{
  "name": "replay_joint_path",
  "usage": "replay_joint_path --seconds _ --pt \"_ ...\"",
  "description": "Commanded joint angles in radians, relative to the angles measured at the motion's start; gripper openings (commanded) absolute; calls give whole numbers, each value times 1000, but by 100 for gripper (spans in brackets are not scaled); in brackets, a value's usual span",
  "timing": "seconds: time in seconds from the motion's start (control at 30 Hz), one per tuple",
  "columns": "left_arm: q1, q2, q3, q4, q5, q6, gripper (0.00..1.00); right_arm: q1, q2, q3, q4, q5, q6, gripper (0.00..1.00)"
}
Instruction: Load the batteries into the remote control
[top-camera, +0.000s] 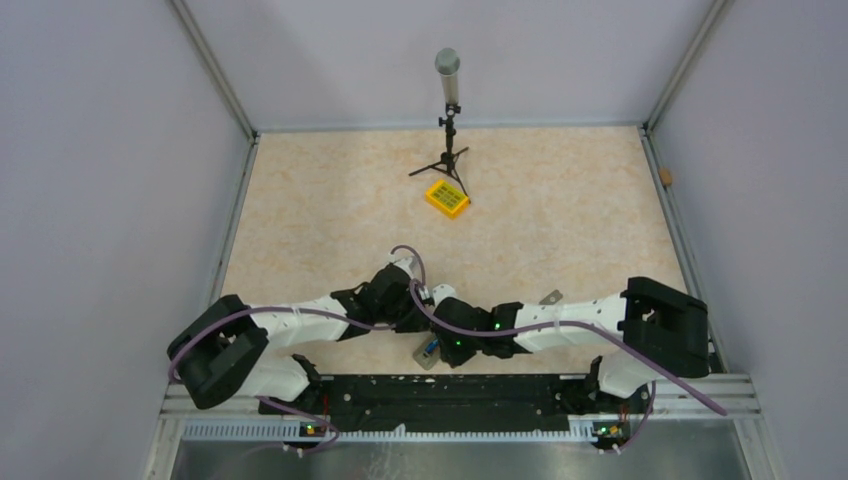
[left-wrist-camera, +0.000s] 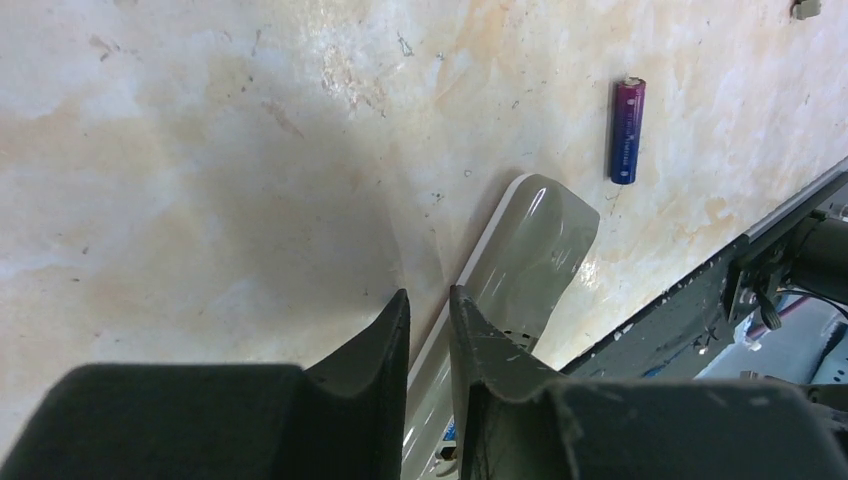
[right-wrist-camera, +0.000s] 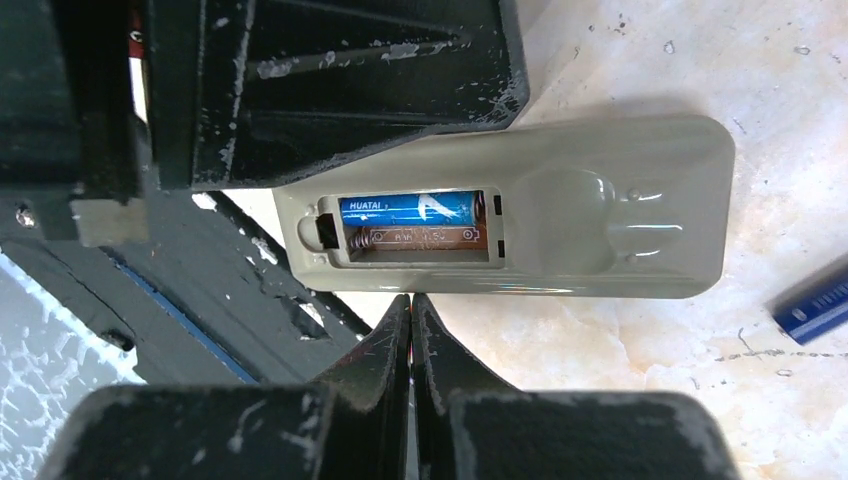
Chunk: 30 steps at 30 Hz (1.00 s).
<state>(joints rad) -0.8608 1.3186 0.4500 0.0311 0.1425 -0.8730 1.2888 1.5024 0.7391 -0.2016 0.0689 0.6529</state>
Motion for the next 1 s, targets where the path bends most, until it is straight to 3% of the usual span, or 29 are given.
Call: replay_joint_path --seconds 0.0,0.33,0.63,0.97 --pt "2 22 16 -52 -31 70 24 20 25 37 81 10 1 0" --pt "13 -82 -13 -114 -82 80 30 20 108 111 120 62 -19 0" --pt "28 -261 -22 -271 -250 76 42 20 116 169 50 97 -43 0" --pt "32 -397 -45 -328 -278 72 54 8 -76 112 -97 216 -55 26"
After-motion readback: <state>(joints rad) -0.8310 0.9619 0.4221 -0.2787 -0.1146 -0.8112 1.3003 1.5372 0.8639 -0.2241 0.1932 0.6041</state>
